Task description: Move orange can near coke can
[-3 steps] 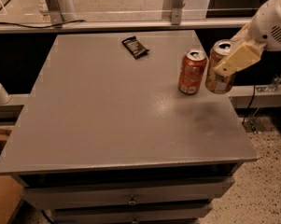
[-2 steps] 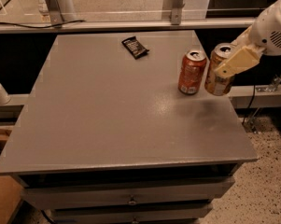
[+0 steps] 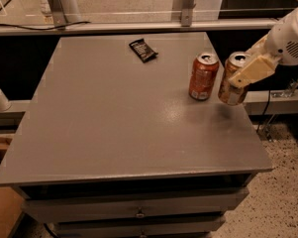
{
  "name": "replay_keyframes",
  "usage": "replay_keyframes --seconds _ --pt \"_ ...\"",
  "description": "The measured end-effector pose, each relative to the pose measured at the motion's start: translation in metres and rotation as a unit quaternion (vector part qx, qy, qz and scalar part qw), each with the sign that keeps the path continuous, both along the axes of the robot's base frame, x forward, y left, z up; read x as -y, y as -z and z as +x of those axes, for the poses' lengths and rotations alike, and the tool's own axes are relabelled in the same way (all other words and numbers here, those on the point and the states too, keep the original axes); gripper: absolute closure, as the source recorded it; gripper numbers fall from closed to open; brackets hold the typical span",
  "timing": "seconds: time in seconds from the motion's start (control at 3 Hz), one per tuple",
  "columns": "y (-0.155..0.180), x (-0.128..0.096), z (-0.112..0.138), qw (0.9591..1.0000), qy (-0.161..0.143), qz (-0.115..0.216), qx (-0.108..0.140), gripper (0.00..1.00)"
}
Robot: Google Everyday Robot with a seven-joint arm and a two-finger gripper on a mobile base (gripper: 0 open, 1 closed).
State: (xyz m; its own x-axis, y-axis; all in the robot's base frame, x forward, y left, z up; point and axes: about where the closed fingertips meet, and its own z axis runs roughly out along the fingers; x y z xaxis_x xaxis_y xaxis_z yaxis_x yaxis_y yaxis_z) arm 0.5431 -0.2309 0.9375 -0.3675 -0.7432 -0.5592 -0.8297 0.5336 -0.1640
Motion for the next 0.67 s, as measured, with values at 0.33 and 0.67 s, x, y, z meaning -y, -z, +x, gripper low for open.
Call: replay_keyframes --seconds 0.33,0.67 --pt "0.0103 0.0031 0.0024 1.0 0.001 0.005 -0.002 1.0" --pt "0.0203 0.0007 0.0059 0.9999 0.0 0.013 -0.003 1.0"
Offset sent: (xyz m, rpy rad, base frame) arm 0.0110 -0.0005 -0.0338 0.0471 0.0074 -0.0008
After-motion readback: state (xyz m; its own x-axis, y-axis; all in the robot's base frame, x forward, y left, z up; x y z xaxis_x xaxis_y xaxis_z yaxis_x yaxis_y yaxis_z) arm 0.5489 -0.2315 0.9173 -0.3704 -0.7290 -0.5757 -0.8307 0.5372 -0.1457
